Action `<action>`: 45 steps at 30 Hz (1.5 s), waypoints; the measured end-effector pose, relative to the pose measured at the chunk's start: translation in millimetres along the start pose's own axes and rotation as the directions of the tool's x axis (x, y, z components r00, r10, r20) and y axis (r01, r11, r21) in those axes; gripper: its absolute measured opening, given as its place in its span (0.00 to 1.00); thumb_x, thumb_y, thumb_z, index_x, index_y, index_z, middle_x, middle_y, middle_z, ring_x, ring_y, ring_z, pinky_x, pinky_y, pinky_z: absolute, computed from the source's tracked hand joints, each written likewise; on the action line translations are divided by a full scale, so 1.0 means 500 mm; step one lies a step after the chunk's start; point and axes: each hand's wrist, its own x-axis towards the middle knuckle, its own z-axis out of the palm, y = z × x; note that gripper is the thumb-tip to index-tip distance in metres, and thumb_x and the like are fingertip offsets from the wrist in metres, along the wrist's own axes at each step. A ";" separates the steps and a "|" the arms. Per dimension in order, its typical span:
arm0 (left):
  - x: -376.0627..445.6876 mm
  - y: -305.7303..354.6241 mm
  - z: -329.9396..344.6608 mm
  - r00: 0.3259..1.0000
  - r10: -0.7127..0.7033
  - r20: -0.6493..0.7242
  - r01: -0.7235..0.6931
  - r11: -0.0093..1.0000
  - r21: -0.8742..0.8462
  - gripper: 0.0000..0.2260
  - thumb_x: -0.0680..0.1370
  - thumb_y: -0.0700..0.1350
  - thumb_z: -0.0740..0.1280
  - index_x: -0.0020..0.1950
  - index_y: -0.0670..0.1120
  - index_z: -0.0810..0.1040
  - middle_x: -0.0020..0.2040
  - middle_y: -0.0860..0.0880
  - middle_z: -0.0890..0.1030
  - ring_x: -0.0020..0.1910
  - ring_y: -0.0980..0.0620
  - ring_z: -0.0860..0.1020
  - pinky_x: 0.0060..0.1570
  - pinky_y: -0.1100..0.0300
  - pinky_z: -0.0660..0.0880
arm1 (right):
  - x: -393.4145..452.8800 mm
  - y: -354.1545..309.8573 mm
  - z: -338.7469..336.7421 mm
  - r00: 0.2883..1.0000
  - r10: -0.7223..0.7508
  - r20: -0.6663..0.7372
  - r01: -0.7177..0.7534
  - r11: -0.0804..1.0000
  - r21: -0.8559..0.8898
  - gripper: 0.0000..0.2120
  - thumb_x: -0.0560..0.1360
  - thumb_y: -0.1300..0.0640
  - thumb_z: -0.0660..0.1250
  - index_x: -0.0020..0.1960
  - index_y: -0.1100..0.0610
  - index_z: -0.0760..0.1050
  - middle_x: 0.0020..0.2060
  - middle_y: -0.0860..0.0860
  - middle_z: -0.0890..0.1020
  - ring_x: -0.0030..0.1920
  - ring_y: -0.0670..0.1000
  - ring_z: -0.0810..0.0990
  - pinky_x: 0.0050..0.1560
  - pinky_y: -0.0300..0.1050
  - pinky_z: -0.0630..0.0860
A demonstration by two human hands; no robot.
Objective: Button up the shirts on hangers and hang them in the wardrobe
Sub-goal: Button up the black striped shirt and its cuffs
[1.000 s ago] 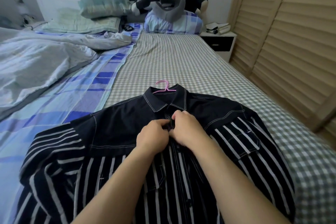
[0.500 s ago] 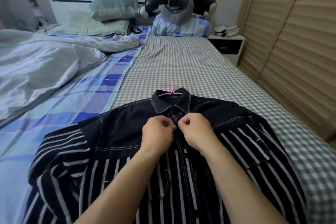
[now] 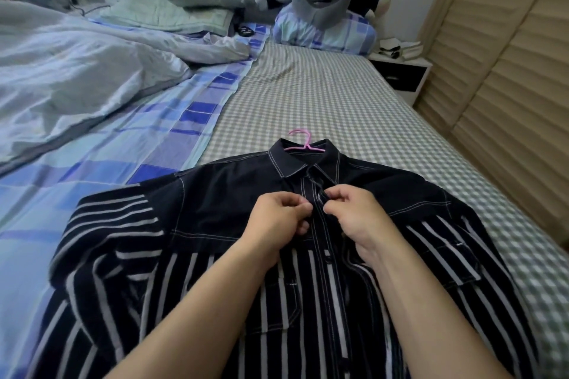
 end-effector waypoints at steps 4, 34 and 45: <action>0.004 0.000 -0.002 0.999 -0.032 0.033 0.034 0.997 -0.070 0.08 0.80 0.35 0.69 0.41 0.43 0.81 0.35 0.46 0.80 0.29 0.54 0.75 0.34 0.63 0.75 | -0.006 -0.003 -0.008 0.993 0.032 0.115 -0.044 0.993 0.105 0.12 0.74 0.69 0.64 0.45 0.57 0.84 0.35 0.52 0.85 0.38 0.49 0.83 0.38 0.43 0.78; 0.004 0.009 0.002 0.998 -0.046 -0.032 0.048 0.997 0.055 0.07 0.80 0.38 0.70 0.43 0.44 0.82 0.28 0.48 0.78 0.26 0.55 0.74 0.31 0.64 0.75 | -0.035 -0.003 0.035 0.986 -0.140 -0.093 0.111 0.957 -0.269 0.15 0.78 0.65 0.64 0.56 0.51 0.84 0.51 0.46 0.84 0.52 0.47 0.81 0.49 0.38 0.74; 0.003 0.035 -0.007 0.986 -0.147 0.074 0.153 0.984 -0.088 0.03 0.79 0.36 0.70 0.46 0.41 0.81 0.35 0.47 0.80 0.28 0.55 0.77 0.30 0.64 0.77 | -0.049 -0.013 -0.001 0.997 0.036 0.063 -0.046 0.987 0.157 0.18 0.77 0.70 0.61 0.47 0.50 0.84 0.40 0.52 0.88 0.44 0.53 0.88 0.46 0.48 0.85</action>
